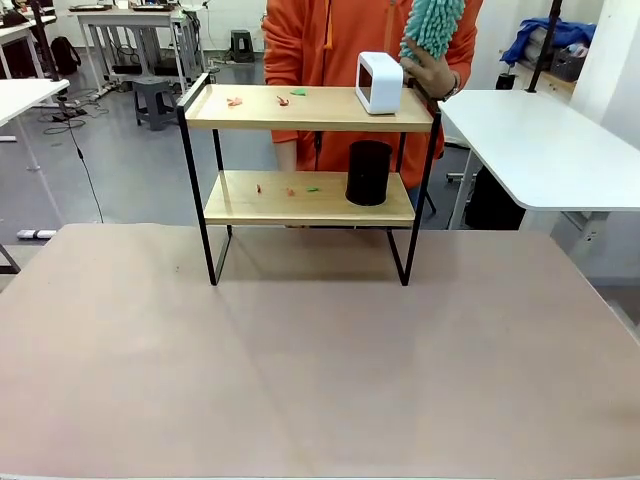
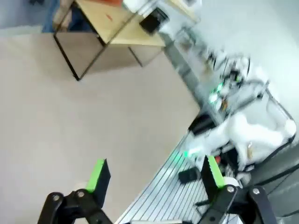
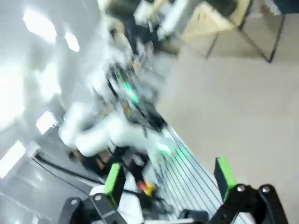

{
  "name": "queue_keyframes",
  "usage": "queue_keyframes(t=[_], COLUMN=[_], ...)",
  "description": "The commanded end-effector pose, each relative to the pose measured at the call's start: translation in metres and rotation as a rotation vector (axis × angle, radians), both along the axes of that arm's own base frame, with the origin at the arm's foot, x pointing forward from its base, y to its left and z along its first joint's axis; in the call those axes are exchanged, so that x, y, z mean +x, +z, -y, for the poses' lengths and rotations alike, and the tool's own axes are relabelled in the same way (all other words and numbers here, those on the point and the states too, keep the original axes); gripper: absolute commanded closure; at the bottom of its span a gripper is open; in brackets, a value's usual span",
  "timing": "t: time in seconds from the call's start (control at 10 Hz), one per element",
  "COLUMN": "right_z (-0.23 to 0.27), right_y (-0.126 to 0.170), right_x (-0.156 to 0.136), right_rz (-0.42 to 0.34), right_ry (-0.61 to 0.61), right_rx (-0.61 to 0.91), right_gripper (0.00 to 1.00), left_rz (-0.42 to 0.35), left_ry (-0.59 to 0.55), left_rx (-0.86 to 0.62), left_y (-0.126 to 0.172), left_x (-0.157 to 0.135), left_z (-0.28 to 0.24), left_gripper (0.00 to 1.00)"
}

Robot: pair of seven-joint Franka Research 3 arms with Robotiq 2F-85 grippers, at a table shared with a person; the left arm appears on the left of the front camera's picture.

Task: Clean the shelf.
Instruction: Pick up the Duster from the human.

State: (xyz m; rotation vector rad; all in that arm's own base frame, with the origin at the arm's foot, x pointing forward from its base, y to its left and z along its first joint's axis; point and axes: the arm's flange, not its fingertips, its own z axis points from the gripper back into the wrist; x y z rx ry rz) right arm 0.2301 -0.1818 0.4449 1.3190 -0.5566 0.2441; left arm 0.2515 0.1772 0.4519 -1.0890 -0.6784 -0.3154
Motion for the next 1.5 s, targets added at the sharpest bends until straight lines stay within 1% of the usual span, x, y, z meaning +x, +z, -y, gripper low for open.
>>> queue_keyframes(t=[0.0, 0.1, 0.2, 1.0, 1.1, 1.2, 1.3, 1.4], right_z=[0.022, 0.011, 0.03, 0.03, 0.029, 0.019, 0.009, 0.0], right_y=[-0.049, -0.064, -0.029, -0.029, -0.028, -0.021, 0.002, 0.032], right_x=[0.022, 0.02, -0.006, -0.006, -0.008, 0.005, 0.02, 0.036], right_rz=[-0.085, -0.203, -0.064, -0.064, -0.094, -0.133, -0.158, -0.148], right_ry=[-0.304, -0.496, -0.135, -0.135, -0.137, -0.113, -0.124, -0.131], right_rx=[0.284, 0.108, 0.113, 0.113, 0.11, 0.103, 0.11, 0.105], right_gripper=[0.0, 0.0, 0.0, 0.0, 0.0, 0.0, 0.0, 0.0], left_rz=[0.05, 0.011, -0.012, -0.012, -0.012, -0.012, -0.012, -0.012], left_ry=[0.165, 0.192, 0.107, 0.107, 0.107, 0.107, 0.107, 0.107], left_rx=[-0.381, -0.356, -0.148, -0.148, -0.148, -0.148, -0.148, -0.148], left_y=[-0.071, -0.082, -0.033, -0.033, -0.033, -0.033, -0.033, -0.033], left_x=[0.011, 0.026, -0.009, -0.009, -0.009, -0.009, -0.009, -0.009], left_z=[0.007, 0.024, -0.032, -0.032, -0.032, -0.032, -0.032, -0.032], left_gripper=[0.0, 0.0, 0.0, 0.0, 0.0, 0.0, 0.0, 0.0])
